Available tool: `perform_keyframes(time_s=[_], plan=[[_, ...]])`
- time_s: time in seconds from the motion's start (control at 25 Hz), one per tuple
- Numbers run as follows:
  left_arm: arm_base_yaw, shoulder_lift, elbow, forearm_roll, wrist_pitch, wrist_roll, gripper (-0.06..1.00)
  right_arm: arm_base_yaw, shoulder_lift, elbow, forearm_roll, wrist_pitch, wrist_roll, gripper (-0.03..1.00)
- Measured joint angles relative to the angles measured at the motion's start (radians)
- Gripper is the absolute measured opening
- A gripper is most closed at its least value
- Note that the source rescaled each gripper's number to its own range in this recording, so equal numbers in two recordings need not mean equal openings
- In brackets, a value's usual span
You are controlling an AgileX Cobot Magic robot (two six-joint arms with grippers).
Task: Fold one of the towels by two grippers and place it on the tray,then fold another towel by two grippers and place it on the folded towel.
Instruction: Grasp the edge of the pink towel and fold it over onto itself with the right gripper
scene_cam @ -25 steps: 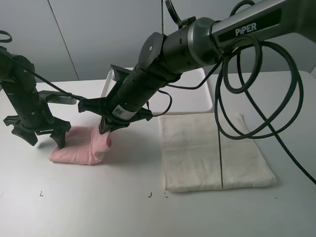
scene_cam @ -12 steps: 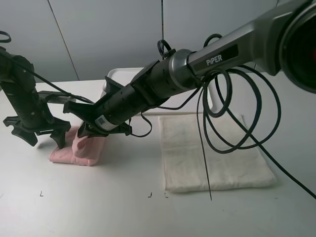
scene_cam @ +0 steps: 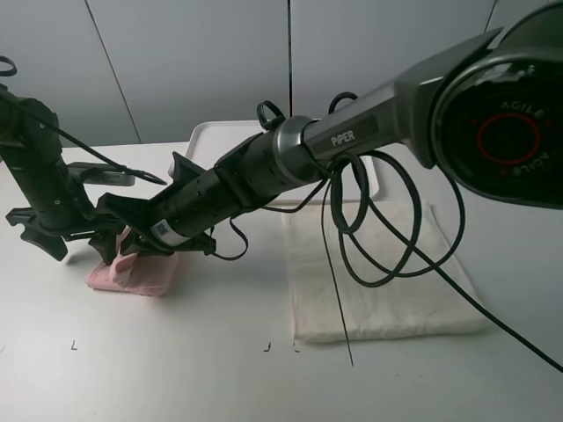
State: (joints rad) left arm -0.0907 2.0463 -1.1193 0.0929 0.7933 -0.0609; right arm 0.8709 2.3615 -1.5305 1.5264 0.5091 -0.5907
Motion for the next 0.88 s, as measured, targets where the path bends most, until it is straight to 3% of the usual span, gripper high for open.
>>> perform_keyframes(time_s=[0.2,0.44,0.88], plan=[[0.0,0.0,0.0,-0.016,0.0,0.009,0.96,0.002,0.006,-0.001,-0.018,-0.024,0.021,0.03],[0.0,-0.009,-0.022,-0.093,0.04,0.061,0.96,0.004,0.006,-0.001,-0.027,-0.033,0.027,0.03],[0.0,-0.117,-0.172,-0.093,0.113,0.095,0.96,0.004,0.006,-0.001,-0.044,-0.039,0.033,0.03]])
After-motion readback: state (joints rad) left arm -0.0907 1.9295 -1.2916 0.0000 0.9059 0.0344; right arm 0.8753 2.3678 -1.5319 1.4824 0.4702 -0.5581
